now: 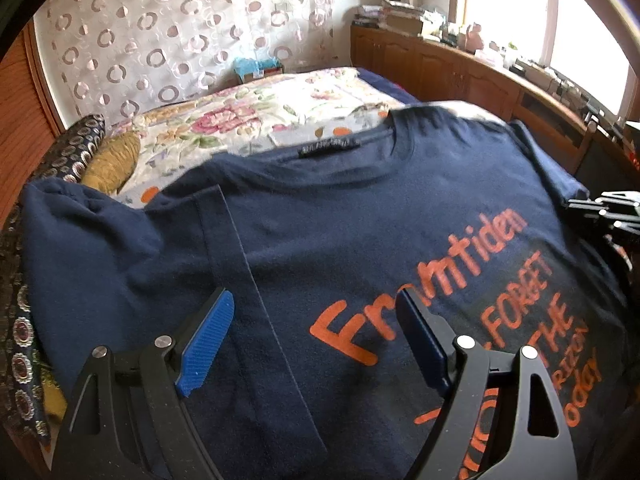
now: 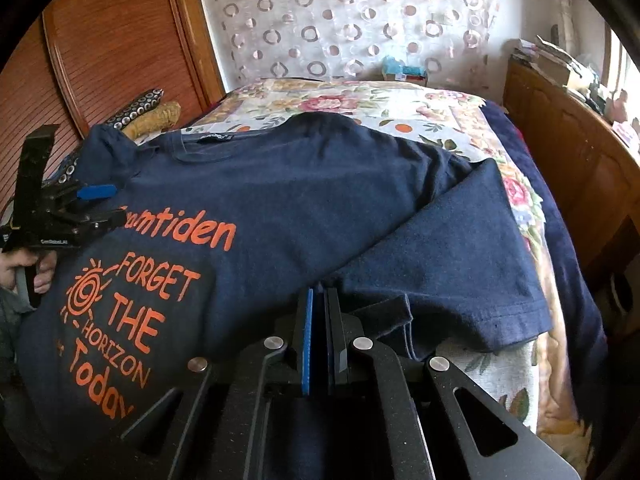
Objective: Fold small clothes
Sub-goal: 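Move the right gripper to the other sleeve and close on it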
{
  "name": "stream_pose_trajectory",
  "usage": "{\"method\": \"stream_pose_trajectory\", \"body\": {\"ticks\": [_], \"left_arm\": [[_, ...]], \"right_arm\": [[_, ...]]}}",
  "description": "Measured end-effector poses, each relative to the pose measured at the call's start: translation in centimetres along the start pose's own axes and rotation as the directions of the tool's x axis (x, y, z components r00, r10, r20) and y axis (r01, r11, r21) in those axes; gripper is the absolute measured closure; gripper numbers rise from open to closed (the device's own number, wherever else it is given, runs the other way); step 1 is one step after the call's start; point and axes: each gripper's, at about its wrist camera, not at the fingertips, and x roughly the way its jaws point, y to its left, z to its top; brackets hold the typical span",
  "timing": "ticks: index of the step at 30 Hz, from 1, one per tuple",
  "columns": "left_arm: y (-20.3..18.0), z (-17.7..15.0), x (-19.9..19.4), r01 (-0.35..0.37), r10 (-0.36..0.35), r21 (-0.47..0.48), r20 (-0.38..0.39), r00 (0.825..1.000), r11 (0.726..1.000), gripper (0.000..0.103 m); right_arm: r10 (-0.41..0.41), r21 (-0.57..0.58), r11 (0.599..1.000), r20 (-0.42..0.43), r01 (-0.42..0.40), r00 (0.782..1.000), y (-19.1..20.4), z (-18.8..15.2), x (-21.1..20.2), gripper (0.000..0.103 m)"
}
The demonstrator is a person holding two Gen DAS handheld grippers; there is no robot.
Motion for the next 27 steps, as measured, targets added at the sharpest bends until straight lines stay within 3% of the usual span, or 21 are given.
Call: {"method": "stream_pose_trajectory", "body": {"ticks": [5, 10, 16, 27], "left_arm": [[-0.4, 0.6, -2.4, 0.018, -0.017, -0.01, 0.065, 0.998, 1.0, 0.019], [-0.8, 0.6, -3.6, 0.037, -0.036, -0.014, 0.098, 0.995, 0.999, 0.019], [-1.3, 0.1, -3.5, 0.044, -0.043, -0.012, 0.098, 0.994, 0.999, 0.019], [-1.7, -0.3, -3.1, 0.051, -0.05, -0.008, 0.078, 0.996, 0.999, 0.019]], "right_arm": [[-0.046, -0.002, 0.999, 0.051, 0.046, 0.998, 0.4, 0.9, -2.5, 0.058], [-0.114, 0.025, 0.993, 0.112, 0.112, 0.987, -1.2, 1.4, -5.0, 0.056], [-0.232, 0.09, 0.97, 0.06, 0.226, 0.971, -4.8, 0.8, -3.8, 0.056], [-0.21, 0.22, 0.952, -0.044, 0.215, 0.977, -9.0, -0.7, -1.6, 0.056]]}}
